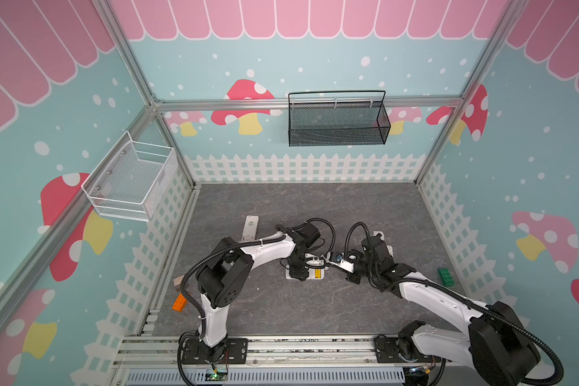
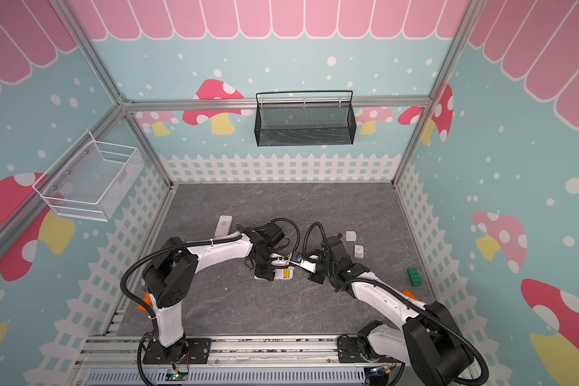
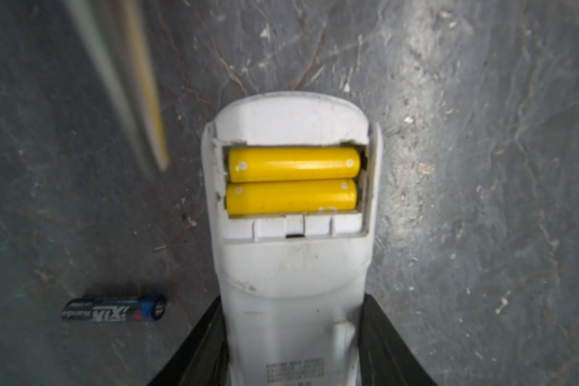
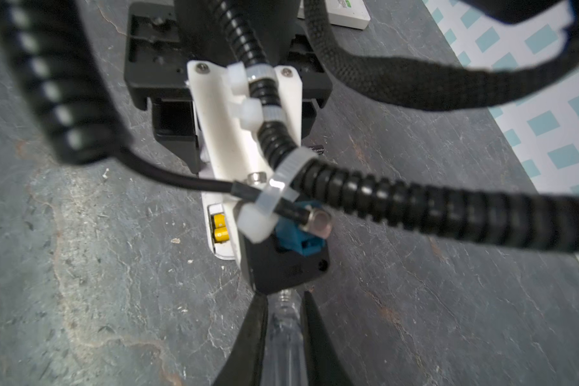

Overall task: Unload the batteries from the remote control
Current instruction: 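Insert the screwdriver tip beside the yellow batteries with the right gripper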

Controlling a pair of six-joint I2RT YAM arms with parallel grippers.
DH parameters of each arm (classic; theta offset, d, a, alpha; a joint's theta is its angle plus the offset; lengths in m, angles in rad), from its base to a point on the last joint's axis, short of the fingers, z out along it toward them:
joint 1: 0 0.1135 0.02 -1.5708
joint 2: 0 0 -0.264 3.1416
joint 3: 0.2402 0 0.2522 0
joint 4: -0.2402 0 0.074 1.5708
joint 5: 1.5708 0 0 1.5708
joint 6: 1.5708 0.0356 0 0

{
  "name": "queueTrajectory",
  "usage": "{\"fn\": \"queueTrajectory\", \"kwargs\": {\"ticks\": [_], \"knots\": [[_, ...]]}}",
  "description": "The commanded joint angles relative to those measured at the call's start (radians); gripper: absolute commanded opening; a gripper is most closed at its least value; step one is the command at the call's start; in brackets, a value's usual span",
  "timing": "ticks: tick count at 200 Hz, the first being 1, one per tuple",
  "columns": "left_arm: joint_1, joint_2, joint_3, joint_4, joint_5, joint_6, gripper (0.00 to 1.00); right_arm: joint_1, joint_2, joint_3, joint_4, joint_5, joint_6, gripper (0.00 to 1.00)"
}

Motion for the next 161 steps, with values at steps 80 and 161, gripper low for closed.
{"fn": "queueTrajectory", "kwargs": {"ticks": [80, 161], "knots": [[0.006, 0.004, -0.042, 0.020, -0.068, 0.007, 0.27, -0.041, 0.062, 0.104, -0.261, -0.194, -0.123, 0.00], [0.012, 0.001, -0.043, 0.019, -0.050, 0.002, 0.27, -0.040, 0.105, 0.109, -0.267, -0.184, -0.148, 0.00]]}}
